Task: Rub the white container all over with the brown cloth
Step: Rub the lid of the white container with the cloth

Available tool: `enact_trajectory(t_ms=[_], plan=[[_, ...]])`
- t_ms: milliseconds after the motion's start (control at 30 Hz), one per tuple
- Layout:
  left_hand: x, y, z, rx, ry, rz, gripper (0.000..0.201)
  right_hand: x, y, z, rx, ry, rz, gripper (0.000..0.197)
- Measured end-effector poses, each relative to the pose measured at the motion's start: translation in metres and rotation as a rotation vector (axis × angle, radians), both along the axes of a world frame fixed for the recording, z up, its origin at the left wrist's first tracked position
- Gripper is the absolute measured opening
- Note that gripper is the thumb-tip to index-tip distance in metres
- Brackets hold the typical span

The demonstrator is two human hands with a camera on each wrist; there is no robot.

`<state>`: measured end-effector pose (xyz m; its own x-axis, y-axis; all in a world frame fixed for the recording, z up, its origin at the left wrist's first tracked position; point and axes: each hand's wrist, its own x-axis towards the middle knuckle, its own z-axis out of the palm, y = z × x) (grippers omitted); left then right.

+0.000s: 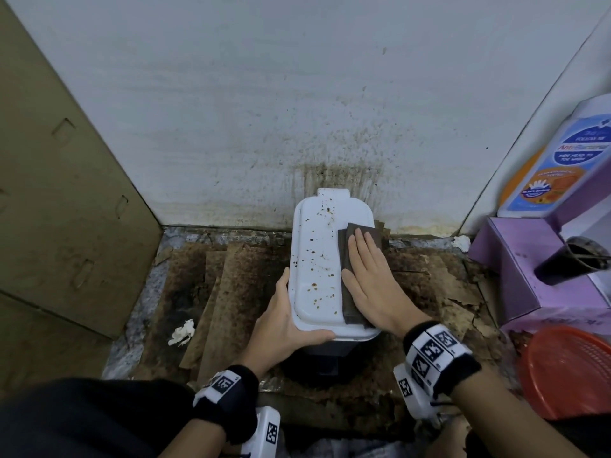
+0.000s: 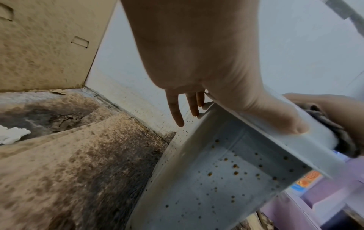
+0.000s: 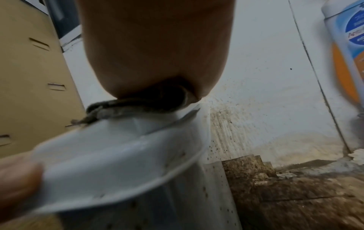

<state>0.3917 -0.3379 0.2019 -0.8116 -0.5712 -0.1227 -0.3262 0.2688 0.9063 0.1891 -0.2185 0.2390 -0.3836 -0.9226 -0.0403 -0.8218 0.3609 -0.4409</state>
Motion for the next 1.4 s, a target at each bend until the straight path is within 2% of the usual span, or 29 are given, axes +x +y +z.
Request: enact_trajectory(t_ms=[267,400,567,933,1067,1133,1200,1267,1333,1400], plan=[[0.002,0.001,0.012,-0.060,0.005,-0.010,0.135,0.021,0.010,0.001,0.001,0.134,-0.024,0.065],[0.002,-0.004,0.008,-0.017,0.032,-0.075,0.146,0.025,0.003,0.001,0.034,0.193,-0.035,0.068],[0.003,-0.005,0.005,0.012,0.063,-0.117,0.143,0.037,-0.018,0.004,0.034,0.202,-0.003,0.070],[0.003,-0.010,-0.006,-0.013,-0.015,-0.108,0.158,0.068,-0.056,0.001,0.002,0.231,-0.020,0.069],[0.007,-0.010,-0.004,0.006,-0.051,-0.120,0.162,0.066,-0.056,0.005,0.017,0.179,-0.009,0.070],[0.012,-0.008,-0.003,0.001,-0.057,-0.100,0.162,0.060,-0.052,0.011,-0.011,0.033,0.008,0.064],[0.017,-0.005,0.001,-0.034,-0.029,-0.043,0.146,0.053,-0.043,0.018,-0.100,-0.137,-0.002,0.061],[0.019,0.000,0.013,-0.094,0.029,0.047,0.113,0.044,-0.030,0.018,-0.249,-0.213,-0.104,0.056],[0.012,0.005,0.030,-0.246,0.077,0.119,0.093,0.034,-0.015,0.012,-0.389,-0.232,-0.273,0.051],[-0.006,0.013,0.044,-0.450,0.059,0.111,0.078,0.026,-0.002,0.003,-0.430,-0.225,-0.384,0.049]])
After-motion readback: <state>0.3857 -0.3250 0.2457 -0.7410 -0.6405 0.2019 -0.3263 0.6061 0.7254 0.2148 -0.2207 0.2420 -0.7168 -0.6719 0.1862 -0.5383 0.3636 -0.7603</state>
